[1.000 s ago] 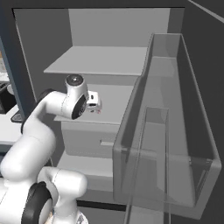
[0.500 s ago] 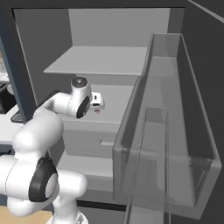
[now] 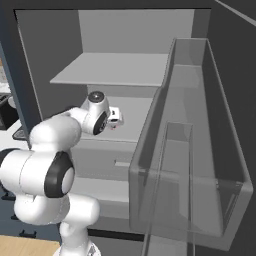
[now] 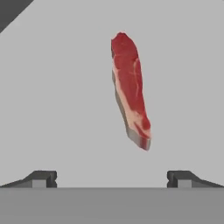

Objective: Place one bell pepper and one steak in each tupperware on the nearby counter, to pack two identical lunches.

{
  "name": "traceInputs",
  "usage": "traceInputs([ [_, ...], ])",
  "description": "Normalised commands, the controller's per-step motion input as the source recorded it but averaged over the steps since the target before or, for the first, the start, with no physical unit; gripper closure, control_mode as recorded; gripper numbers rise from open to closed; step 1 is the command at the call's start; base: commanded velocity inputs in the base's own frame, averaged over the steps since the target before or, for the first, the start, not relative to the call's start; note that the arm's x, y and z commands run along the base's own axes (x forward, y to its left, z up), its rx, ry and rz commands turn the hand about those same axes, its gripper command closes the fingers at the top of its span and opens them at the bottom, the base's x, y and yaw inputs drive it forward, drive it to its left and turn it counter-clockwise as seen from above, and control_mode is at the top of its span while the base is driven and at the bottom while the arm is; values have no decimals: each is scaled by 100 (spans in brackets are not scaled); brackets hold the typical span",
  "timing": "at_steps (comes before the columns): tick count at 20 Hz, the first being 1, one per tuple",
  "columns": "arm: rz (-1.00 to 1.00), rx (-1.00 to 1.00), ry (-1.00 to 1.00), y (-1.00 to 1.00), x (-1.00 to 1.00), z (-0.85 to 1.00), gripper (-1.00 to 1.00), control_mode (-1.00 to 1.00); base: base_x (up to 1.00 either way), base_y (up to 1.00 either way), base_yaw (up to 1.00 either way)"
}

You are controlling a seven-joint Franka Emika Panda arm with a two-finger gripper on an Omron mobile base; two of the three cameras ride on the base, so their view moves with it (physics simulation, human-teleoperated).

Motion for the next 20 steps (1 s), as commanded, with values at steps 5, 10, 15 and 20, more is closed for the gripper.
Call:
traceInputs([
  [5, 0, -3, 0, -1, 44, -29, -100, -100, 0, 0, 0],
  [10, 0, -1, 0, -1, 46, -12, -100, -100, 0, 0, 0],
  [15, 0, 0, 0, -2, 43, -2, -100, -100, 0, 0, 0],
  [20, 0, 0, 1, -4, 14, -18, -100, -100, 0, 0, 0],
])
